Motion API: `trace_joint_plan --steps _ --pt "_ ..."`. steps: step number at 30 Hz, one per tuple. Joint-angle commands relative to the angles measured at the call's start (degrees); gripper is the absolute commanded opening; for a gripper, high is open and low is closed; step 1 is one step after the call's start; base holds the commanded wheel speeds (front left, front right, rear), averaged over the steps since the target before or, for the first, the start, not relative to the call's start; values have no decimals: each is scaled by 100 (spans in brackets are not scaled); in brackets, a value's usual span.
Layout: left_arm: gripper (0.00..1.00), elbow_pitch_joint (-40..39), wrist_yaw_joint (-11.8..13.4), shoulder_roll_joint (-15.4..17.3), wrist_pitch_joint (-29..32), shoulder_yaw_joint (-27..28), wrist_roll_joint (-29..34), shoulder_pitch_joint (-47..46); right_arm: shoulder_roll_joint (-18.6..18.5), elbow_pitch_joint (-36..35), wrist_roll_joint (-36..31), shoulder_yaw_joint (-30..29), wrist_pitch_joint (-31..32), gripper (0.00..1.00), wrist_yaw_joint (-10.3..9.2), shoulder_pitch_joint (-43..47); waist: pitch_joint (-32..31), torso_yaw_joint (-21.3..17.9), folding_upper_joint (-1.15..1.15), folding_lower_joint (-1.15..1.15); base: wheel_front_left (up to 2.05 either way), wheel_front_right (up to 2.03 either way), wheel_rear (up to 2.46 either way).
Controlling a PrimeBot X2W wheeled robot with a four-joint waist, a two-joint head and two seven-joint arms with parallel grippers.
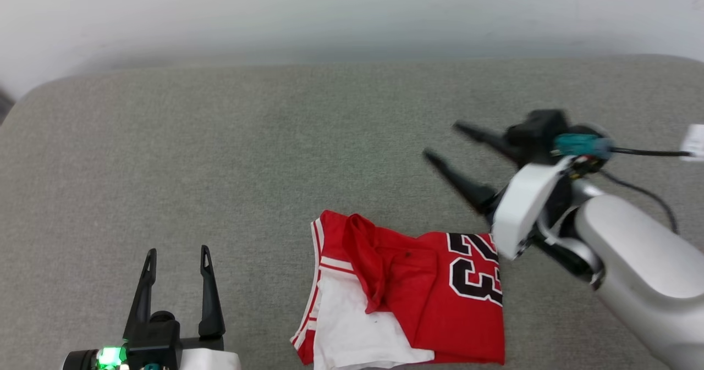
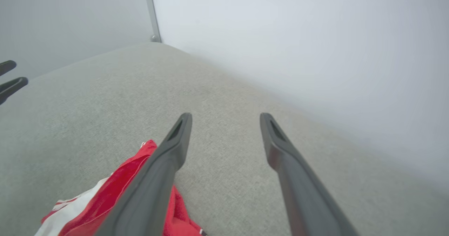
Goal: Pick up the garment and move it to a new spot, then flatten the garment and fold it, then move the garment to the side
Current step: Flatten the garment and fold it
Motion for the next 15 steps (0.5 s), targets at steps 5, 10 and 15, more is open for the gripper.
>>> trace_joint_plan --steps 5,10,15 --pt "100 -72 -45 -38 -14 42 -18 97 80 164 -1103 -1269 -1213 100 -2 572 -191 -147 0 0 0 0 0" --pt "100 -107 -69 -91 -14 118 -68 157 433 105 -1992 -2626 -1756 100 -3 1428 -286 -194 0 0 0 0 0" --pt "100 -132 -127 -136 -14 197 -74 214 885 -368 -2643 -3705 -1839 100 -3 2332 -333 -221 0 0 0 0 0"
